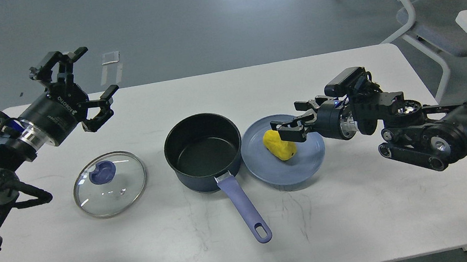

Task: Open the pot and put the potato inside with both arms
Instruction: 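Move the right gripper down to the yellow potato on the plate, then close the right gripper on the potato and lift it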

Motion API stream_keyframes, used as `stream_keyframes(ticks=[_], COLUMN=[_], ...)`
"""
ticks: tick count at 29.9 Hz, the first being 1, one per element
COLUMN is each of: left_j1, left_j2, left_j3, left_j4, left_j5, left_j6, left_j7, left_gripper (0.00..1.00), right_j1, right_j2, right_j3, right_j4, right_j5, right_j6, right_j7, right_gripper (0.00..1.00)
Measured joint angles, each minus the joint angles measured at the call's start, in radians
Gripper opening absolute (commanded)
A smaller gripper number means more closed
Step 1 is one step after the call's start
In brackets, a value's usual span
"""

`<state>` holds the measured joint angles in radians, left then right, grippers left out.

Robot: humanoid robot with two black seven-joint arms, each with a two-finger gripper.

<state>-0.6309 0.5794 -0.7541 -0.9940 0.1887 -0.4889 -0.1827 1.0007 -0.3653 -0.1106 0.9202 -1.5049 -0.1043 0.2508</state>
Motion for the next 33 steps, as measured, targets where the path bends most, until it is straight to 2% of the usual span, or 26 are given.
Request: stream_keyframes(ticks=[10, 15, 21, 22, 25, 27, 33], left_j1=[0.002, 0.008, 0.028, 0.03, 0.034, 0.034, 0.037], left_j2=[-0.001, -0.001, 0.007, 0.008, 0.014, 0.018, 0.022], left_j3=[0.0, 0.0, -0.001, -0.003, -0.008, -0.01, -0.01], left_j4=[-0.001, -0.013, -0.073, -0.078, -0.086, -0.087, -0.088], left_j5=[-0.001, -0.002, -0.003, -0.003, -0.003, -0.003, -0.003], left_j6=[0.0, 0.0, 0.001, 0.001, 0.001, 0.001, 0.001], left_j7=[-0.01, -0.01, -0.01, -0.01, -0.01, -0.01, -0.012], left_gripper=[0.98, 0.98, 0.98, 0.98, 0.98, 0.98, 0.98], right_j1=[-0.041, -0.066, -0.079, -0.081, -0.086, -0.088, -0.093], right_j2=[0.008, 0.009, 0.016, 0.021, 0.039, 0.046, 0.05], right_j3=[-0.003, -0.004, -0.004, -0.004, -0.004, -0.003, 0.0], right_j4=[-0.004, -0.008, -0.026, -0.027, -0.03, -0.035, -0.044], right_j5=[0.0, 0.0, 0.0, 0.0, 0.0, 0.0, 0.0], right_j6=[0.001, 0.002, 0.002, 0.002, 0.001, -0.002, -0.009], right_j7=[-0.016, -0.036, -0.038, -0.038, -0.037, -0.035, -0.027], right_gripper=[0.86, 0.77, 0.65, 0.59, 0.55, 0.48, 0.45])
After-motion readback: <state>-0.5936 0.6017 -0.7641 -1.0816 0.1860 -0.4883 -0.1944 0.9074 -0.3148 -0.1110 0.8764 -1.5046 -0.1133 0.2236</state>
